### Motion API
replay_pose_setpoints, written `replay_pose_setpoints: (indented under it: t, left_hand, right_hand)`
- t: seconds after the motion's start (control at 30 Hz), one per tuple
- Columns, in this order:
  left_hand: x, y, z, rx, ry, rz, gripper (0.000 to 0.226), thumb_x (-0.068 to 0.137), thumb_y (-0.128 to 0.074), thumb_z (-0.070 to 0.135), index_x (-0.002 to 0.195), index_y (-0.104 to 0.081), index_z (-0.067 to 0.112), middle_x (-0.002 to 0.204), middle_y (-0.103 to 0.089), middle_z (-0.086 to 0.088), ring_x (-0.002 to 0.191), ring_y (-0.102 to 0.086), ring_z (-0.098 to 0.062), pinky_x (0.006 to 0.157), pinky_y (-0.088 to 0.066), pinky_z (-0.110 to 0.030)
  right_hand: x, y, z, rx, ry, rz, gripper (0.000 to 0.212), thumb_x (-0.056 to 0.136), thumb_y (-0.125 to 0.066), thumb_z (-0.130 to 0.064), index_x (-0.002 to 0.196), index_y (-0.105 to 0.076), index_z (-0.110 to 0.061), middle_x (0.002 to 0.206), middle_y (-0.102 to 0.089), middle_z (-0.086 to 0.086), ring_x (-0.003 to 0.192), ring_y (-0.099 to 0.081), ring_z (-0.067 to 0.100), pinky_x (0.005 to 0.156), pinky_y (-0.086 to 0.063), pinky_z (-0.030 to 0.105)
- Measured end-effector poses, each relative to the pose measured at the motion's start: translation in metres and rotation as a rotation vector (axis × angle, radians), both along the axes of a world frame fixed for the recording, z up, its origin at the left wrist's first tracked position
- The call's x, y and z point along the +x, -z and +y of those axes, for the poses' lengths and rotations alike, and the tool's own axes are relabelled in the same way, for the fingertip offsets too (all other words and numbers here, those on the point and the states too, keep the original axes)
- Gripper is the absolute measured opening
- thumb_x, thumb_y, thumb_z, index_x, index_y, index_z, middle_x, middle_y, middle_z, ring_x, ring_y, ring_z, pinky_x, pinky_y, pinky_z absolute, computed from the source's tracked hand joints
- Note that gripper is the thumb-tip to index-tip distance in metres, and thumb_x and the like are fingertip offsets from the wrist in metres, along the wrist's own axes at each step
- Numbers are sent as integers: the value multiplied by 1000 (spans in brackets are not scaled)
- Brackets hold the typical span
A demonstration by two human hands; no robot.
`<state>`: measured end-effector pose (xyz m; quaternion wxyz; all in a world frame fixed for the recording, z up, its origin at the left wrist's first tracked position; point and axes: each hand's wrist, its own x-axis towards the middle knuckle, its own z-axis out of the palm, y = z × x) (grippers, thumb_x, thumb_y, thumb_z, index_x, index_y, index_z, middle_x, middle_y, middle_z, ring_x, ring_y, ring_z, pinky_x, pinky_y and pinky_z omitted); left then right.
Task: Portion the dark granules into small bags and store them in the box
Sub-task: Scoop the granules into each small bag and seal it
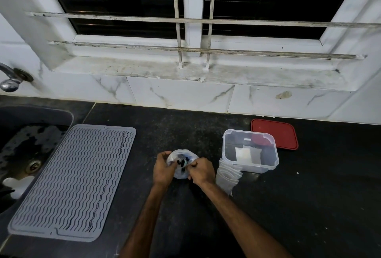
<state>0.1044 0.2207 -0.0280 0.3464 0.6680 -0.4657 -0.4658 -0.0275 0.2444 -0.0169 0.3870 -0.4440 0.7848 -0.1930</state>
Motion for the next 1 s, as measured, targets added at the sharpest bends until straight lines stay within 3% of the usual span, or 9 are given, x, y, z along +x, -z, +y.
replay_pose_setpoints:
  t: [0.23, 0.43, 0.6, 0.73, 0.87, 1.0]
  left_hand:
    - [5, 4, 1, -13, 34, 20, 26, 90, -62, 10, 114, -57, 17, 105, -66, -1, 97, -65, -17, 85, -55, -35]
    - [5, 8, 0, -56, 58, 25, 34, 88, -71, 24, 118, -59, 14, 108, -68, -2, 98, -66, -15, 87, -56, -36]
    - [3, 5, 3, -105, 55, -47, 25, 92, -63, 16, 117, -62, 20, 105, -66, 7, 94, -61, -6, 75, -45, -13]
    - [-3, 3, 2, -111, 56, -75, 22, 91, -63, 14, 110, -61, 24, 99, -64, 8, 93, -62, -11, 73, -44, -17]
    - [-8, 1, 2, -68, 22, 38, 39, 83, -76, 16, 115, -53, 18, 100, -63, 7, 90, -62, -5, 71, -48, -17]
    - [-5, 7, 1, -61, 23, 148, 53, 77, -79, 2, 120, -48, 9, 105, -63, -2, 93, -64, -12, 69, -53, -17]
  right_hand:
    - [0, 0, 2, 7, 2, -21, 30, 82, -56, -20, 54, -67, -17, 52, -67, 0, 43, -61, 11, 55, -60, 32]
    - [2, -3, 2, 16, -1, -25, 30, 85, -57, -22, 58, -69, -17, 55, -69, 0, 46, -64, 12, 59, -61, 34]
    - [2, -3, 3, 7, -14, 20, 36, 84, -57, -22, 49, -62, -19, 55, -69, 0, 49, -65, 14, 63, -61, 35]
    - [4, -6, 3, 8, -14, 11, 32, 86, -59, -22, 54, -65, -19, 58, -70, 1, 53, -67, 14, 65, -61, 34]
    - [3, -5, 4, 7, -42, 6, 29, 86, -57, -21, 60, -68, -18, 58, -70, -1, 52, -67, 13, 64, -61, 35]
    - [2, -5, 5, 4, -48, -1, 30, 87, -56, -22, 59, -68, -18, 58, -70, -1, 45, -60, 9, 61, -60, 34]
